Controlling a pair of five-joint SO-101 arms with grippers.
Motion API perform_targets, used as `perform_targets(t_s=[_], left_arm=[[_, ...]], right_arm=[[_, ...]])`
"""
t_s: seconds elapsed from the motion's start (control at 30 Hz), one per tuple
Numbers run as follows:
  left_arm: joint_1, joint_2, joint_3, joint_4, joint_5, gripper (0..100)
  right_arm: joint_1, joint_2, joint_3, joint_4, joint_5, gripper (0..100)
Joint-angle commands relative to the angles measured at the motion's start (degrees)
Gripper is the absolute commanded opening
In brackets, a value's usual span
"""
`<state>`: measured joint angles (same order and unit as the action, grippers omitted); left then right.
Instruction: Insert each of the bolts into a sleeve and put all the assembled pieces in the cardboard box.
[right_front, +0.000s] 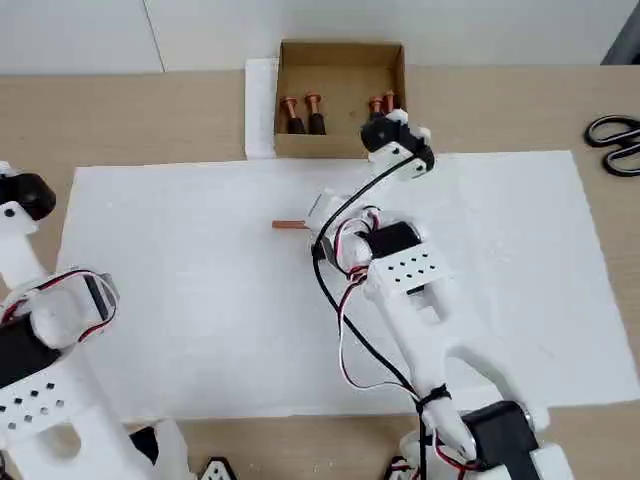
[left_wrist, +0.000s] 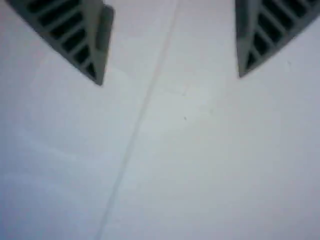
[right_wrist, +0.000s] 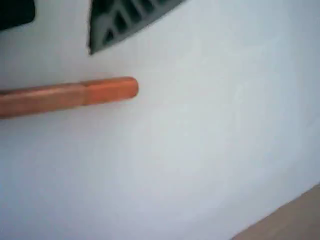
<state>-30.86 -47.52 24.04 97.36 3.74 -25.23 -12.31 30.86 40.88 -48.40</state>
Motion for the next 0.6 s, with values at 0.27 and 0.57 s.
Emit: perform_targets(t_s=[0.27, 0.57], left_arm=[[-0.1, -0.9, 0.0, 0.4, -0.2, 17], [-0.1, -0.9, 0.0, 0.4, -0.2, 17]], right_arm=[[-0.5, -2.4, 3.3, -1.2, -13.4, 16.1], [-0.5, -2.4, 5.4, -1.6, -18.0, 16.1]])
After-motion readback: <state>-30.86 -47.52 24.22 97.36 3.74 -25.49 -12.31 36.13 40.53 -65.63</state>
